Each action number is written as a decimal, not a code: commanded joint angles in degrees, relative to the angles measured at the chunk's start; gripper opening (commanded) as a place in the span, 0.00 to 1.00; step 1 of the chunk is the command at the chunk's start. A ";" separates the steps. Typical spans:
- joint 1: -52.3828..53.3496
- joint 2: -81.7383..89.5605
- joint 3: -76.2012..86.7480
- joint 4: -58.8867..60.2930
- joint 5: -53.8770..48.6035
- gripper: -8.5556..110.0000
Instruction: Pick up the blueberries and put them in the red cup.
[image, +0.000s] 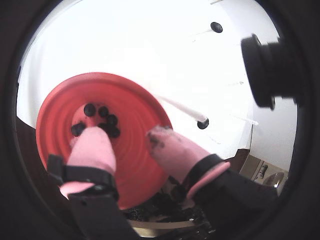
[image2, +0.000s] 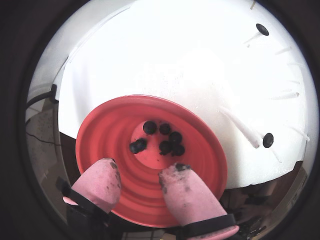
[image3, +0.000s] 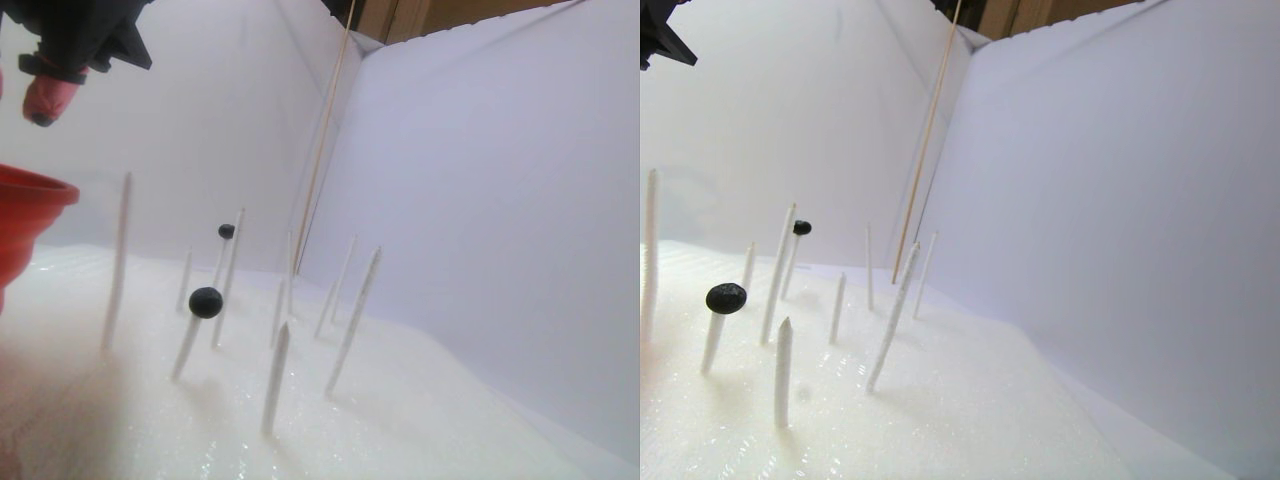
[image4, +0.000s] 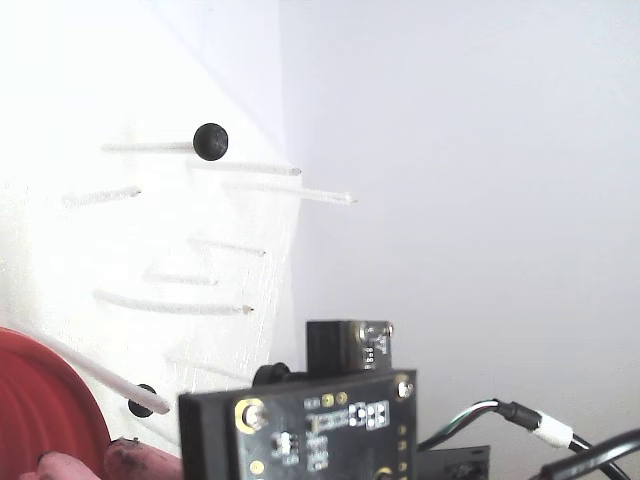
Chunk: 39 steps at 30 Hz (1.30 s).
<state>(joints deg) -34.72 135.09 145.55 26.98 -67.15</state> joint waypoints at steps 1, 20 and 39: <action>0.62 4.13 -1.23 0.26 0.00 0.20; 6.42 3.52 -3.16 -1.32 -4.39 0.20; 11.95 6.77 -2.46 -3.43 -10.90 0.19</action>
<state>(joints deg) -24.52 135.79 145.55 25.22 -77.26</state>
